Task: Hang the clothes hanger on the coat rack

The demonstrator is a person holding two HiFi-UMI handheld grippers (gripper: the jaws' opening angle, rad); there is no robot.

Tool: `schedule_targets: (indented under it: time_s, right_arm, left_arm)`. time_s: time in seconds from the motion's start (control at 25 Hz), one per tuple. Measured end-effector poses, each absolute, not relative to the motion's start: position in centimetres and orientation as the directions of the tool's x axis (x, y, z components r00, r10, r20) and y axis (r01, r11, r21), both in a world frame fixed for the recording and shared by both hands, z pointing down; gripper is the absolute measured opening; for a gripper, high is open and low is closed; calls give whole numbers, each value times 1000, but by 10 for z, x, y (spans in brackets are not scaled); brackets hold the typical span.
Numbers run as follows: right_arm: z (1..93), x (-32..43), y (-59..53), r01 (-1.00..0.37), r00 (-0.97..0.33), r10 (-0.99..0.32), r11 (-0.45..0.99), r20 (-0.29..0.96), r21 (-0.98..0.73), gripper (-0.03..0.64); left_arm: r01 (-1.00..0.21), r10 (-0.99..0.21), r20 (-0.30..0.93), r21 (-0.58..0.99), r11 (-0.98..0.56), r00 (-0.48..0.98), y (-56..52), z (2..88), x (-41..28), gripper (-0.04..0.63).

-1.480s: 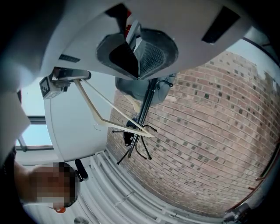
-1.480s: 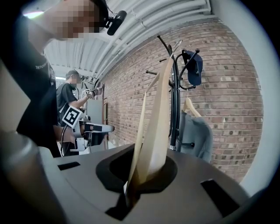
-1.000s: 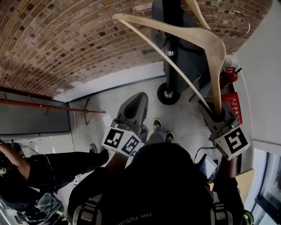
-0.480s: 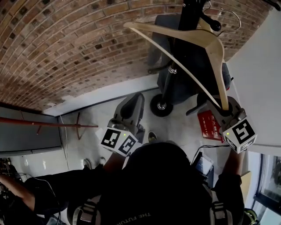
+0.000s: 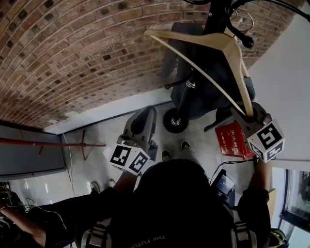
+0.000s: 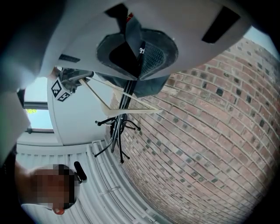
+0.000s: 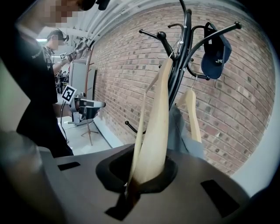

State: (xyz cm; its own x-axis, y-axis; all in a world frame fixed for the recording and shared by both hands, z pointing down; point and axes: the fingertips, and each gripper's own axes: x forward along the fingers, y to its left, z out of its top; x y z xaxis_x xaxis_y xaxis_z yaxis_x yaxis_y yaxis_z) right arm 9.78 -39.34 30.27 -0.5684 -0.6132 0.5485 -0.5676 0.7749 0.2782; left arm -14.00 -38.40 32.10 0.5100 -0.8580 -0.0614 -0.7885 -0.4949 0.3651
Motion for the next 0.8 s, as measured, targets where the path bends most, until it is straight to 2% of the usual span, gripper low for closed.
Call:
schedule_targets:
  time_s: [0.52, 0.8]
  right_arm:
    - [330, 104, -408, -512, -523, -565, 807, 638, 295, 18]
    - [337, 106, -410, -516, -533, -553, 812, 640, 273, 18]
  left_arm:
    - [-804, -874, -44, 370, -465, 485, -393, 324, -140, 31]
    - [-802, -869, -43, 365, -473, 493, -394, 323, -137, 31]
